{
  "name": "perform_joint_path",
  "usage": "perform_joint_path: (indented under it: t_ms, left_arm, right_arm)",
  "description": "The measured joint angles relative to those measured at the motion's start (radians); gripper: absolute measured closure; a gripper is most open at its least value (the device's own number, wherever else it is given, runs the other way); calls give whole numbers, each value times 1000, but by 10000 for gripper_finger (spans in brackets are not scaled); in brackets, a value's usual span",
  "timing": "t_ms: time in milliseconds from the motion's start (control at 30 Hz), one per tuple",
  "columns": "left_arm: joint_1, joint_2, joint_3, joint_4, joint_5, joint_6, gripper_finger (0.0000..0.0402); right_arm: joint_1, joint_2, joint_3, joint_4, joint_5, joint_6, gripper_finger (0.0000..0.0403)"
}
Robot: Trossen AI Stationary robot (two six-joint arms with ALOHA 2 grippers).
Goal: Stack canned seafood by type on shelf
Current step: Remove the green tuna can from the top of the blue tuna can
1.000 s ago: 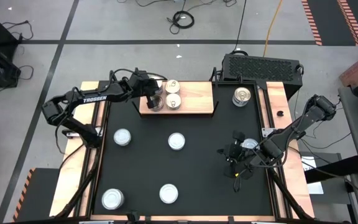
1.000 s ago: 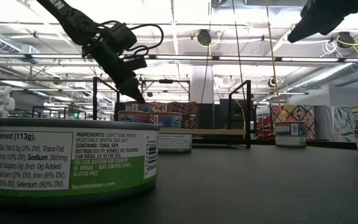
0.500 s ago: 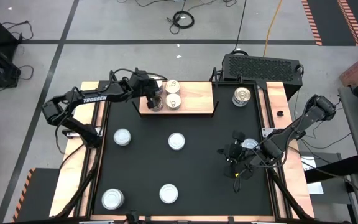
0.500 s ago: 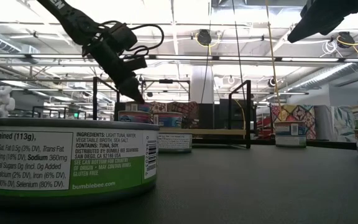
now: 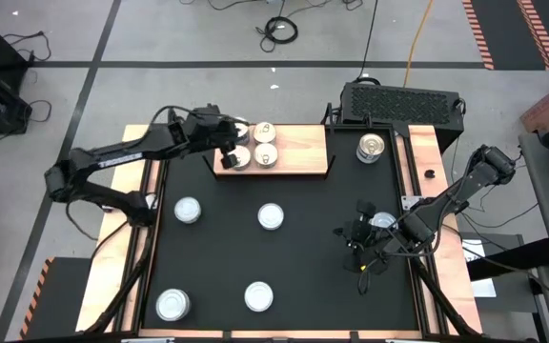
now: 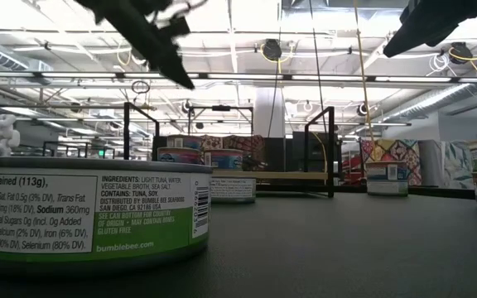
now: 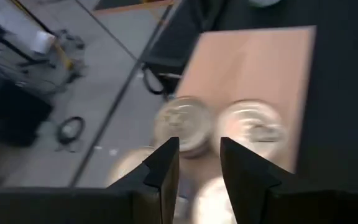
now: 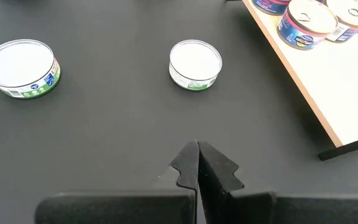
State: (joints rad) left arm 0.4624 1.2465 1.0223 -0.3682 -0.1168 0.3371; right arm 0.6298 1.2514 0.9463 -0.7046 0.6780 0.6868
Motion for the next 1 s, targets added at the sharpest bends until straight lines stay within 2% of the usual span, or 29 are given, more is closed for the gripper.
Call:
perform_joint_path:
  t_ms: [233, 333, 433, 633, 833, 1000]
  left_arm:
    - [-126, -134, 42, -380, 296, -300, 283]
    - [-219, -157, 42, -528, 363, -418, 283]
    - [-358, -158, 31, -599, 360, -537, 283]
    - [-667, -133, -5, -530, 340, -766, 284]
    - [-925, -81, -6, -528, 242, -1026, 284]
    - [-1097, -10, -6, -496, 178, -1187, 284]
  right_arm:
    - [-1, 0, 0, 0, -1, -46, 403]
    - [-9, 0, 0, 6, -4, -74, 403]
    - [-24, 0, 0, 32, -4, -118, 403]
    - [-58, 0, 0, 86, -26, -217, 403]
    - [-93, 0, 0, 155, -60, -269, 403]
    - [-114, 0, 0, 226, -107, -291, 403]
